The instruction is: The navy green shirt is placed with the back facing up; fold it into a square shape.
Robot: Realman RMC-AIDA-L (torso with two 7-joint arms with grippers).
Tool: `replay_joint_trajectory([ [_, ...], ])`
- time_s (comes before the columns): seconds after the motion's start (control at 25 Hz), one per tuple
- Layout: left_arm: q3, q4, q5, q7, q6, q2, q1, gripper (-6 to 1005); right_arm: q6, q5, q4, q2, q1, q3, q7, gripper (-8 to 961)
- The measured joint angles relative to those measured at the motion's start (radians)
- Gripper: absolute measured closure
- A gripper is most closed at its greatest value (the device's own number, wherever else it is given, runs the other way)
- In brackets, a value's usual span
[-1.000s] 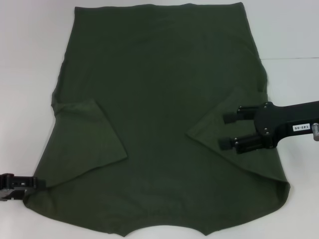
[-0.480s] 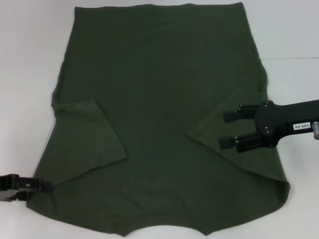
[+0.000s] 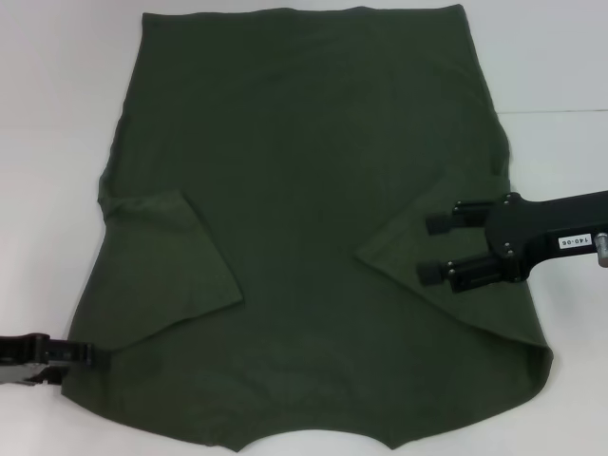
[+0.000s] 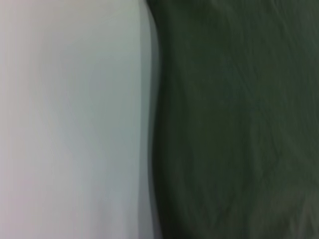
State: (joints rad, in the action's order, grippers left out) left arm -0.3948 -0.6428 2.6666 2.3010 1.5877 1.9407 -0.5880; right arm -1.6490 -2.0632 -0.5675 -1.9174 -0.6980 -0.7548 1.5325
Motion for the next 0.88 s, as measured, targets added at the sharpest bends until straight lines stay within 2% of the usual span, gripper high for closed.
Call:
replay_joint_trajectory([
  [0.88,-0.013,0.039,0.004,0.012,-0.012,0.003,-0.035,140,0.017,0.000,0.000,-0.005,-0.008,-0.005,-0.001,34],
])
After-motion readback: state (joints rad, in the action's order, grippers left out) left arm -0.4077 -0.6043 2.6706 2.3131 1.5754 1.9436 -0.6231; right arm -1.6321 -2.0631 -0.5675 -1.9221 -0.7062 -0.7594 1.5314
